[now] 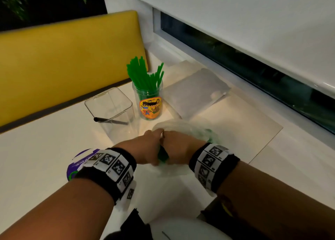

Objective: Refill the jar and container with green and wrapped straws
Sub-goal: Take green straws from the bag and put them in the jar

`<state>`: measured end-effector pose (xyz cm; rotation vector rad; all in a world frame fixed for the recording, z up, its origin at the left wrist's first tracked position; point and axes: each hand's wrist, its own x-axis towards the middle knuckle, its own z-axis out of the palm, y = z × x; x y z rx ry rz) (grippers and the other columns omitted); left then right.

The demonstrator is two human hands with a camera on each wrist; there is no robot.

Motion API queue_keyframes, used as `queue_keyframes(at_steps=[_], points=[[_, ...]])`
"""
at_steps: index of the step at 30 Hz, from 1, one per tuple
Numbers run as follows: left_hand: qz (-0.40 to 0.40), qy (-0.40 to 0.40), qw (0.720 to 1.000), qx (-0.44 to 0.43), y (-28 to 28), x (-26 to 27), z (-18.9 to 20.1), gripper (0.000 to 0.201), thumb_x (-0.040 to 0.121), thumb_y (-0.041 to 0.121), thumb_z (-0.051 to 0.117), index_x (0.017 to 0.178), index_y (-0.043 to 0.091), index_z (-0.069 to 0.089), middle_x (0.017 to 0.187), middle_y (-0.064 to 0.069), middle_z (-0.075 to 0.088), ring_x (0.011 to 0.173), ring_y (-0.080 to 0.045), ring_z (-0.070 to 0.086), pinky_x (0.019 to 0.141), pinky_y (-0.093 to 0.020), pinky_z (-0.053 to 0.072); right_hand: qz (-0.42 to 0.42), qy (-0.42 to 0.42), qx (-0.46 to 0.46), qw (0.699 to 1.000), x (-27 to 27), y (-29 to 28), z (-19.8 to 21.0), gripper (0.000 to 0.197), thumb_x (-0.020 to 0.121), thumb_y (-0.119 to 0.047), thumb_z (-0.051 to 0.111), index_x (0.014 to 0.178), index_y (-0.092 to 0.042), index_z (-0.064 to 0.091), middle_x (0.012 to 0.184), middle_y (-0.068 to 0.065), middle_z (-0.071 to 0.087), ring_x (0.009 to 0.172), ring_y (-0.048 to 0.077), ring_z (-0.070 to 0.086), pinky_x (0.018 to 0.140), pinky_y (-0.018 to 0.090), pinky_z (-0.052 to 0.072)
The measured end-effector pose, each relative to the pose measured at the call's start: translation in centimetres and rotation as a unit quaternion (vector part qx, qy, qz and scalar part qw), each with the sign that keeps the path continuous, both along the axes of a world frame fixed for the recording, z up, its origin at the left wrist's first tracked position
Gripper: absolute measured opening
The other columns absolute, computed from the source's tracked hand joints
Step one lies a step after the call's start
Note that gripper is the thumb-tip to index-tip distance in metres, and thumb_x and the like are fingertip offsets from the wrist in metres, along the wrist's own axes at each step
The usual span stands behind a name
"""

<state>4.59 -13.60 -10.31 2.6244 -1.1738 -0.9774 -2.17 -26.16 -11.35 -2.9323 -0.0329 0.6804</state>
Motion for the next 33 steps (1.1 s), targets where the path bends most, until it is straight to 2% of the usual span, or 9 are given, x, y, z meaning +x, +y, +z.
queue_keyframes(at_steps=[2, 6, 10, 16, 19, 22, 26, 30, 33], points=[[-0.001, 0.009, 1.0, 0.001, 0.1, -0.2, -0.3, 0.115, 0.068, 0.02, 0.084, 0.154, 0.023, 0.009, 0.139, -0.01, 0.036, 0.115, -0.031, 0.056, 0.094, -0.039, 0.051, -0.038, -0.024, 0.028, 0.999, -0.9, 0.1, -1.5, 0.064, 0.077, -0.028, 0.074, 0.135, -0.012, 0.05, 0.129, 0.007, 0.056, 0.114, 0.026, 0.056, 0.098, 0.036, 0.046], [-0.007, 0.009, 1.0, 0.002, 0.3, -0.6, -0.5, 0.115, 0.066, 0.021, 0.086, 0.153, 0.025, 0.01, 0.143, -0.008, 0.034, 0.118, -0.028, 0.054, 0.099, -0.039, 0.05, -0.119, -0.134, 0.095, 0.979, -2.2, 0.6, -2.5, 0.034, 0.094, -0.018, 0.047, 0.127, -0.018, 0.055, 0.12, 0.004, 0.062, 0.11, 0.025, 0.059, 0.098, 0.04, 0.048], [0.005, 0.002, 1.0, -0.002, 0.7, -0.4, -0.4, 0.111, 0.063, 0.024, 0.088, 0.151, 0.025, 0.019, 0.143, -0.005, 0.037, 0.119, -0.026, 0.053, 0.1, -0.039, 0.05, -0.087, -0.115, 0.071, 0.987, -2.1, 0.3, -2.3, 0.036, 0.088, -0.013, 0.056, 0.123, -0.019, 0.059, 0.12, 0.002, 0.064, 0.111, 0.023, 0.059, 0.098, 0.039, 0.049], [0.07, 0.06, 0.994, -0.05, 0.6, 0.6, 0.2, 0.097, 0.071, 0.012, 0.081, 0.15, 0.023, 0.026, 0.126, 0.0, 0.052, 0.102, -0.018, 0.056, 0.075, -0.019, 0.047, -0.059, -0.072, 0.118, 0.989, -2.1, -2.1, 0.8, 0.021, 0.08, -0.015, 0.061, 0.102, -0.017, 0.058, 0.105, 0.004, 0.065, 0.091, 0.02, 0.054, 0.075, 0.028, 0.039], [0.084, 0.073, 0.991, -0.069, 0.6, 0.9, 1.1, 0.094, 0.075, 0.009, 0.077, 0.153, 0.023, 0.026, 0.137, -0.004, 0.05, 0.11, -0.02, 0.055, 0.084, -0.022, 0.046, -0.063, -0.113, 0.135, 0.982, -2.5, -3.0, 2.4, 0.019, 0.079, -0.015, 0.065, 0.096, -0.014, 0.057, 0.094, 0.004, 0.063, 0.082, 0.019, 0.052, 0.065, 0.027, 0.032], [0.101, 0.087, 0.988, -0.081, 0.8, 1.3, 1.1, 0.08, 0.075, 0.006, 0.074, 0.146, 0.022, 0.039, 0.128, -0.003, 0.055, 0.103, -0.017, 0.056, 0.077, -0.02, 0.046, -0.086, -0.156, 0.212, 0.961, -2.6, -3.1, 4.0, 0.017, 0.076, -0.013, 0.069, 0.087, -0.022, 0.058, 0.081, -0.003, 0.061, 0.074, 0.014, 0.056, 0.061, 0.025, 0.036], [0.107, 0.101, 0.987, -0.058, 0.6, 1.0, 0.6, 0.08, 0.071, 0.012, 0.073, 0.143, 0.021, 0.039, 0.119, 0.002, 0.055, 0.102, -0.019, 0.06, 0.088, -0.032, 0.055, -0.178, -0.174, 0.416, 0.875, -2.1, -2.2, 7.4, 0.03, 0.083, -0.017, 0.073, 0.09, -0.043, 0.059, 0.092, -0.011, 0.07, 0.086, 0.002, 0.065, 0.079, 0.021, 0.051], [0.094, 0.084, 0.991, -0.05, 0.1, 0.5, 0.8, 0.076, 0.076, 0.019, 0.073, 0.143, 0.029, 0.038, 0.129, -0.001, 0.046, 0.102, -0.022, 0.059, 0.088, -0.034, 0.055, -0.224, -0.251, 0.495, 0.801, -0.5, -2.7, 12.4, 0.012, 0.089, -0.023, 0.067, 0.101, -0.022, 0.064, 0.09, -0.008, 0.072, 0.087, 0.003, 0.068, 0.083, 0.024, 0.049], [0.077, 0.07, 0.991, -0.081, 0.1, 0.4, 1.4, 0.064, 0.076, 0.024, 0.077, 0.133, 0.032, 0.05, 0.141, 0.002, 0.034, 0.11, -0.021, 0.051, 0.087, -0.03, 0.053, -0.228, -0.396, 0.587, 0.668, 2.4, -4.8, 16.7, 0.007, 0.083, -0.008, 0.066, 0.088, -0.01, 0.061, 0.073, 0.001, 0.068, 0.076, 0.018, 0.065, 0.081, 0.037, 0.053]])
